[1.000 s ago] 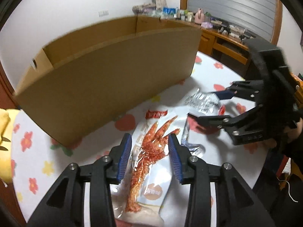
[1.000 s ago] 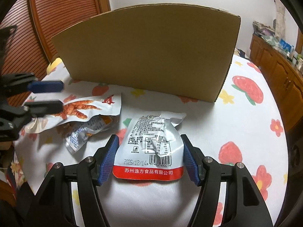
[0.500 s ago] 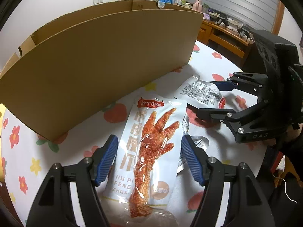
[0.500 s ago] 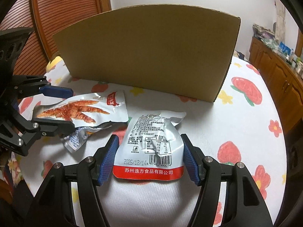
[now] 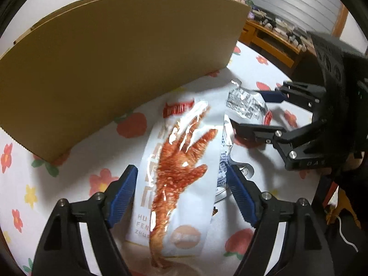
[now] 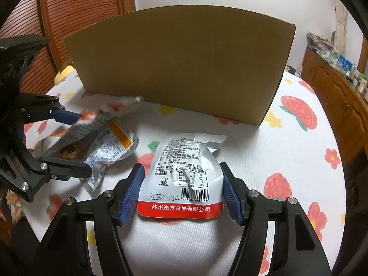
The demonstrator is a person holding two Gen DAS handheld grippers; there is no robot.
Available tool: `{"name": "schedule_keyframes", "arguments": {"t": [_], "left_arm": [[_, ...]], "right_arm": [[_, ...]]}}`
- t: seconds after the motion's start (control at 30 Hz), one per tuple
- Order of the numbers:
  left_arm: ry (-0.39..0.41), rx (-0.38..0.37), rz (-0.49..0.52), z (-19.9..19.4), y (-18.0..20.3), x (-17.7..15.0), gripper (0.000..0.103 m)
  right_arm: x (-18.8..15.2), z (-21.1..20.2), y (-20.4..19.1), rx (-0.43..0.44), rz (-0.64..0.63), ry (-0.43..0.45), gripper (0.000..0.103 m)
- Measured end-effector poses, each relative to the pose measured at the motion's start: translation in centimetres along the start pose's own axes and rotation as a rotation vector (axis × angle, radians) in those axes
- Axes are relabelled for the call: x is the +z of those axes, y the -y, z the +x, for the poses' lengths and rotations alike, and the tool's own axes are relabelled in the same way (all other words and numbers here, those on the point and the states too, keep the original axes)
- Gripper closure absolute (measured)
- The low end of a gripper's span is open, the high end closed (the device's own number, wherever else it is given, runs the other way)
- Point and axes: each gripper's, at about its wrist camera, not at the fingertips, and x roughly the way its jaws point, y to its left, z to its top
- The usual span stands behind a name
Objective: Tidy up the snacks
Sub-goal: 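Grasp the white chicken-feet pouch with the left tool and lift it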
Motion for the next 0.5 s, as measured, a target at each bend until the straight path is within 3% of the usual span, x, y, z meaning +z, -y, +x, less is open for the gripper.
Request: {"name": "schedule_keyframes", "arguments": {"t": [0.07,0.17,0.33,0.4,0.5], "left_arm": [[0.003,-0.010,-0.014,0.0,-0.4,0.0,0.027],[0.015,-0.026,-0.032,-0.4,-0.7,-0.1,0.040],[0.030,0.001,-0.029,-1.0,-0.7,-0.5,0.044],[0.052,-0.001,-0.038,-1.7,-0.7,-0.4,0.053],[0.054,0.024,-0.040,-2.1,-0.7,-0.5,0.058]], "right_arm": [[0.0,0.0,0.0,-0.001,-0.001,0.000,0.036],[0.0,0.0,0.0,-0.002,-0.001,0.000,0.036],[0.0,0.0,0.0,-0.004,-0.003,0.000,0.036],[0.0,0.0,0.0,-0.006,-0.005,-0.001,0.036],[0.0,0.1,0.0,-0.007,-0.006,-0.001,0.036]]}}
